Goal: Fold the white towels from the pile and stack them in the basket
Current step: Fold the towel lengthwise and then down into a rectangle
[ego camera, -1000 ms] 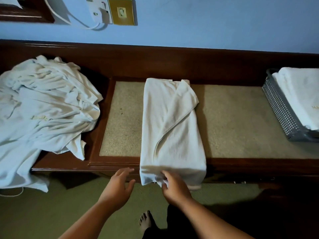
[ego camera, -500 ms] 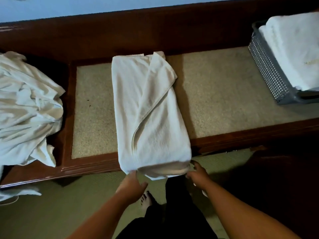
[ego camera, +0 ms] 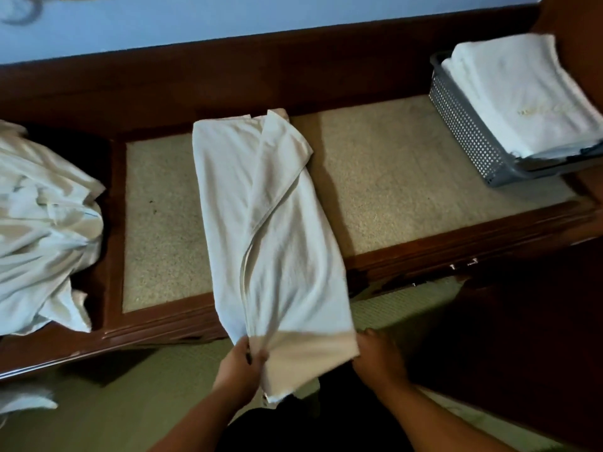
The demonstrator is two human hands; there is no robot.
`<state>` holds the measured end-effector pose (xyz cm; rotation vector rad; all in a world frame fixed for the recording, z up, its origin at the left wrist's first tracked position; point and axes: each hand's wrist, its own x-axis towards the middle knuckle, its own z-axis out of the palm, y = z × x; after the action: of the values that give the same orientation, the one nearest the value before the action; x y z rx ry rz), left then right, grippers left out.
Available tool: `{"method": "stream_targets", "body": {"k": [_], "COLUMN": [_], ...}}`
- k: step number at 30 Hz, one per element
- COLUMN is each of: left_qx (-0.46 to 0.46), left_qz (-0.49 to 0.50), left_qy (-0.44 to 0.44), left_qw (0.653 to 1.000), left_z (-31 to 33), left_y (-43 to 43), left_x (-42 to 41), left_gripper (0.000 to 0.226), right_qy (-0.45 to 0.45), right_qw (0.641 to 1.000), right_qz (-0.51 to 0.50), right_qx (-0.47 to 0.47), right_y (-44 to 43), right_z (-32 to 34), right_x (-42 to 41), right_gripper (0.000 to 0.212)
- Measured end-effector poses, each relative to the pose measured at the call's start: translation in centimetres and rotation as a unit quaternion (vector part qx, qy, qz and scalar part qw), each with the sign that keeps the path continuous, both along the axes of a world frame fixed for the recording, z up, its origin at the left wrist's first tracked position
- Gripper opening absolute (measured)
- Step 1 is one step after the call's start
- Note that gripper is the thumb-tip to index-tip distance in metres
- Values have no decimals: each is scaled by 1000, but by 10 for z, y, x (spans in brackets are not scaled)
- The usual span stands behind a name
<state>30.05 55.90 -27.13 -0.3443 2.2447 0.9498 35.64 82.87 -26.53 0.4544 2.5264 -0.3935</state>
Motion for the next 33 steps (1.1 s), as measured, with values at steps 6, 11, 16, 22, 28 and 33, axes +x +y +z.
{"method": "stream_targets", "body": {"k": [6,11,16,22,28,33], "left_qx": [-65,-156,-143,-131,-182,-239], "left_qz": [-39,-114,-173,-234,-218,-165], "left_qy": [55,99,245,308,272,209], "left_qw": [996,976,943,913,919,934], "left_z": [12,17,34,67,91,70], "left_y": [-17,-20,-12,8,31,47], "left_x": [2,-10,-40,-91,-155,-161], "left_gripper": [17,17,11,20,30,71], "right_qy": [-39,-89,75,262,216,201], "right_qw": [998,994,996,960,965,963], "right_qz": [46,66,23,32,97,160], "right_qx": [-16,-8,-45,-96,-114,-76], "right_y": [-19,-11,-7,1,21,40], "right_z": [3,16,25,49,63,66], "right_x": [10,-7,-43,-113,-218,-281], "right_gripper": [28,19,10,10,32,31]}}
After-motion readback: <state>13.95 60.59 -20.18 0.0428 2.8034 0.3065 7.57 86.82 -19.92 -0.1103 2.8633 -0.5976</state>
